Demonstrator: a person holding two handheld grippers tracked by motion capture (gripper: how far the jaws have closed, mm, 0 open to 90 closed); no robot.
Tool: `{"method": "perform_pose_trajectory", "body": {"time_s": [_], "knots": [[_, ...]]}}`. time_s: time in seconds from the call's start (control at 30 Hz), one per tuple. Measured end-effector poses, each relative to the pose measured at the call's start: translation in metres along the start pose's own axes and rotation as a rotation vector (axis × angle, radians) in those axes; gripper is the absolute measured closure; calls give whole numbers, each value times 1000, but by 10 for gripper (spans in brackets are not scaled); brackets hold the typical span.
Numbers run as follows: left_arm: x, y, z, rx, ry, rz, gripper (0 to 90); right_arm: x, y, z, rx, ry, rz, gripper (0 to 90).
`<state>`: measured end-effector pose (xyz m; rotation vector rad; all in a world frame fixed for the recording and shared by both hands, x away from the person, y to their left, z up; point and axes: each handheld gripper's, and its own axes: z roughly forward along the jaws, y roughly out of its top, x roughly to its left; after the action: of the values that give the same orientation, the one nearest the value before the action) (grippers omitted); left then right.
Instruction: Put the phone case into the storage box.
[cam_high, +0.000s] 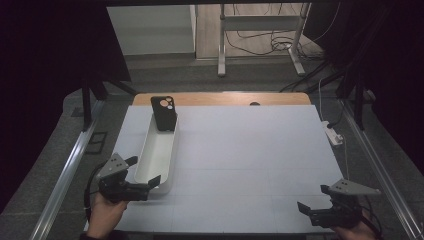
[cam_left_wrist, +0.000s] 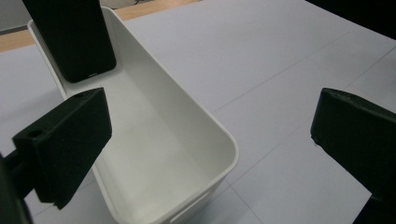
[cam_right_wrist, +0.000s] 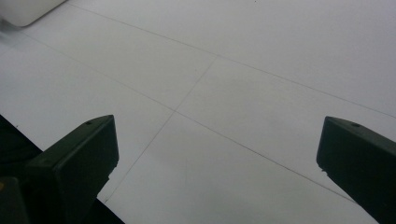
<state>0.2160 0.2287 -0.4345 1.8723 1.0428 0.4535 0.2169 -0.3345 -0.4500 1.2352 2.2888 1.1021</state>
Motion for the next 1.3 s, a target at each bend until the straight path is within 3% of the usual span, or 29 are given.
{"method": "perform_pose_trajectory", "body": {"time_s": [0.5,1.3], "knots": [[-15,-15,-13,37,32,32,0,0,0,1,4,-2,2,0],[-21,-40,-27,80,57,3,0,1,0,2,15,4,-2,0]]}}
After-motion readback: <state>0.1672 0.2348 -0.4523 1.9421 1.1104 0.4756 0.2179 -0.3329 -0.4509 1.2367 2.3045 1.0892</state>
